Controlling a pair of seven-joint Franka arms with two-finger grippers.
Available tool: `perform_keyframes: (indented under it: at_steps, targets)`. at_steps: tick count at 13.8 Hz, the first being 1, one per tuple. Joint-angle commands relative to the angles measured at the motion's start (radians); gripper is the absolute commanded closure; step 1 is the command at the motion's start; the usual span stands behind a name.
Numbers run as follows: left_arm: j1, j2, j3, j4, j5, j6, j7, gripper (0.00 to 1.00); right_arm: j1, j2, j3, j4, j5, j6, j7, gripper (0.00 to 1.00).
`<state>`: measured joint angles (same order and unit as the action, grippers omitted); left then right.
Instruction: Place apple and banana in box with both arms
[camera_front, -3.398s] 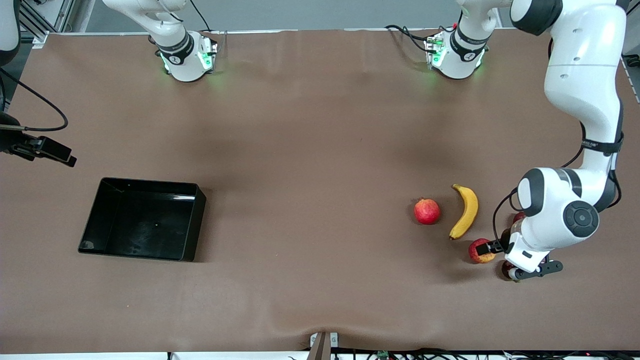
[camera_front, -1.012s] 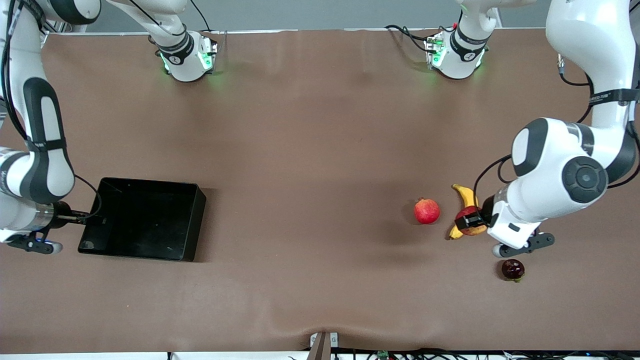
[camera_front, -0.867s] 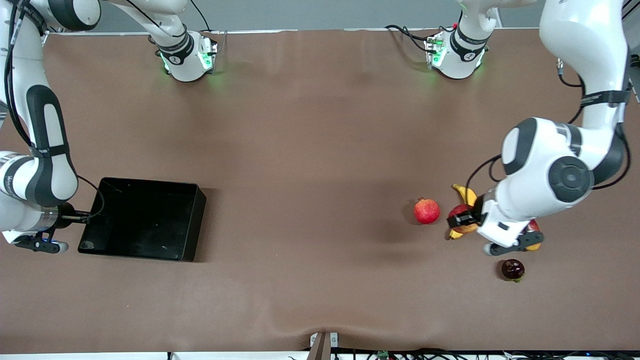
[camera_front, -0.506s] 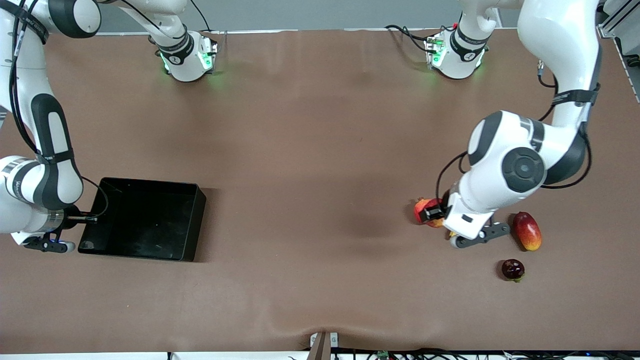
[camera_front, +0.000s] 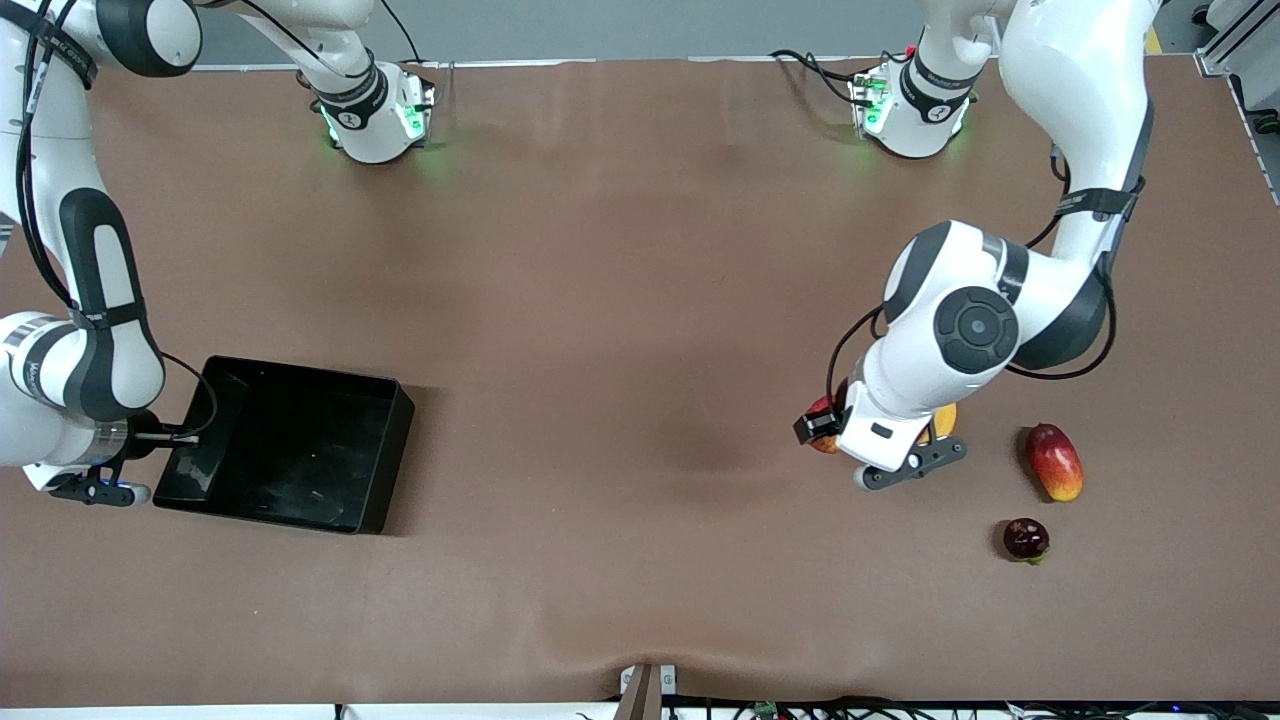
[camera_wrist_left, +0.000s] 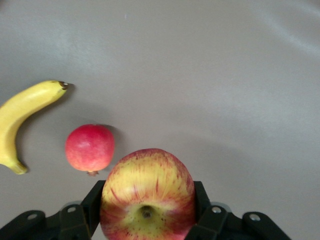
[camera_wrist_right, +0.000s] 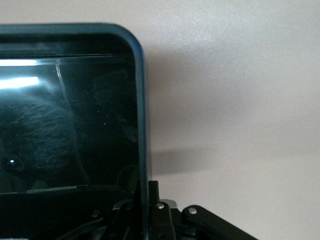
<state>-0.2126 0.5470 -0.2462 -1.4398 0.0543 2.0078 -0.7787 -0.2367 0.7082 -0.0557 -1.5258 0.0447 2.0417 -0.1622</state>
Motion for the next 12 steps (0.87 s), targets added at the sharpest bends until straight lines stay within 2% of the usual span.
perform_keyframes:
  at_steps: [1, 4, 8, 12]
  targets:
    - [-0.019, 0.014, 0.005, 0.024, -0.001, 0.008, -0.030, 1.00, 0.000, -0.016, 0.022, 0.010, 0.014, -0.015, 0.000, 1.00]
    - [-0.016, 0.010, 0.005, 0.022, 0.003, 0.011, -0.031, 1.00, 0.005, -0.044, 0.088, 0.013, 0.014, -0.064, -0.007, 1.00]
    - [0.002, 0.002, 0.005, 0.016, 0.003, 0.011, -0.083, 1.00, 0.017, -0.085, 0.278, 0.013, 0.014, -0.162, 0.010, 1.00]
    - [0.015, -0.022, 0.005, 0.009, 0.003, -0.009, -0.097, 1.00, 0.141, -0.081, 0.373, 0.007, 0.014, -0.153, 0.206, 1.00]
